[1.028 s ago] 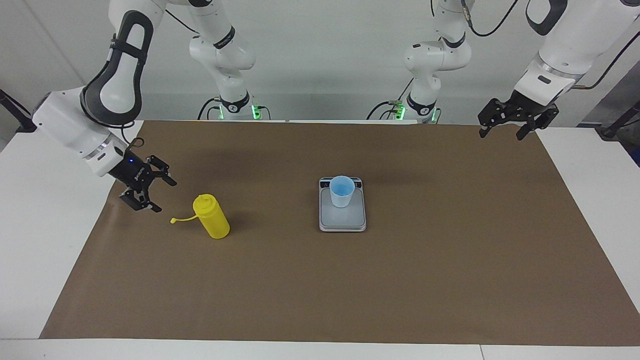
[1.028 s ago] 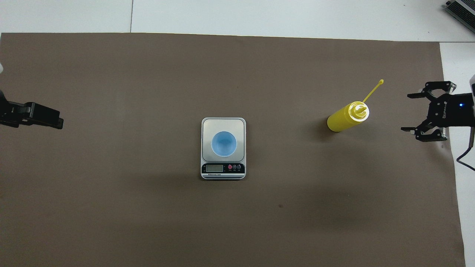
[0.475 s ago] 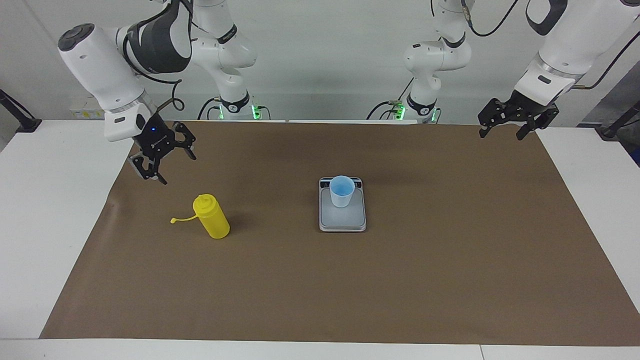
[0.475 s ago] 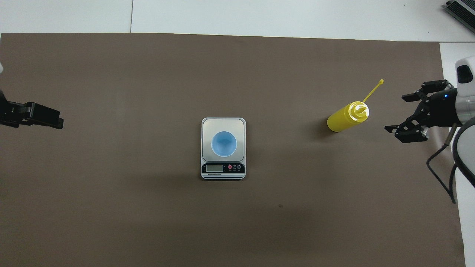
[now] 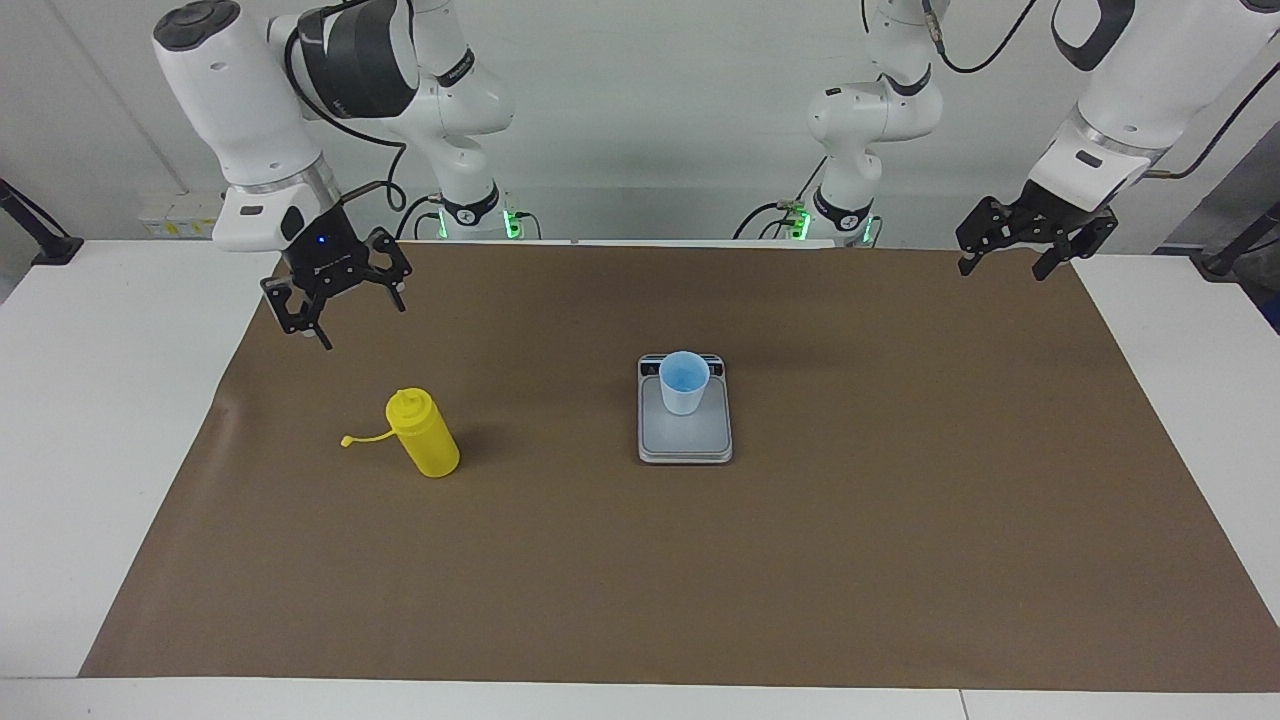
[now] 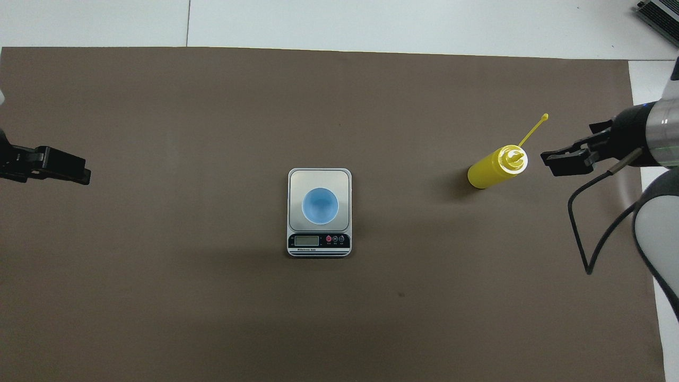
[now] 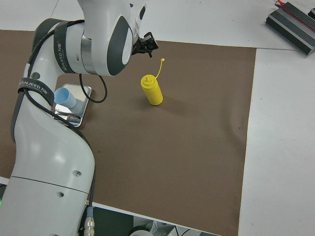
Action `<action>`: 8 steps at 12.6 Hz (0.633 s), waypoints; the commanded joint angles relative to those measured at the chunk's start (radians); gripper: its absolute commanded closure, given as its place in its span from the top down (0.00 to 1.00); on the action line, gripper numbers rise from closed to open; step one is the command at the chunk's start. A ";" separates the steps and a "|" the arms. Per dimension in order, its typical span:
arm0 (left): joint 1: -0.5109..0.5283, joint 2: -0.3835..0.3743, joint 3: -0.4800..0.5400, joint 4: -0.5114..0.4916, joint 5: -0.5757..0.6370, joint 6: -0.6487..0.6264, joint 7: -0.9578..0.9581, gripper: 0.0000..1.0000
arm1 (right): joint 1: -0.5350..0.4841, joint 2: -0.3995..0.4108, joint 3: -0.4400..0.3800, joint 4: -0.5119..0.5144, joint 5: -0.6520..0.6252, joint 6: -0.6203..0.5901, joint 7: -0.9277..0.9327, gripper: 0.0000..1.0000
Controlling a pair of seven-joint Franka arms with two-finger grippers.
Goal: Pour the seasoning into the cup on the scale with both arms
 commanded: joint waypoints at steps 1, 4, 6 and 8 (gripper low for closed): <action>0.013 -0.022 -0.007 -0.023 0.004 -0.008 -0.005 1.00 | -0.006 0.020 0.003 0.046 -0.075 -0.024 0.087 1.00; 0.013 -0.022 -0.009 -0.022 0.004 -0.008 -0.005 1.00 | -0.006 0.020 0.005 0.092 -0.130 -0.094 0.264 1.00; 0.013 -0.022 -0.007 -0.022 0.004 -0.008 -0.005 1.00 | -0.009 0.023 0.006 0.120 -0.129 -0.146 0.293 1.00; 0.013 -0.022 -0.009 -0.023 0.004 -0.009 -0.007 1.00 | -0.019 0.025 0.010 0.129 -0.113 -0.178 0.359 1.00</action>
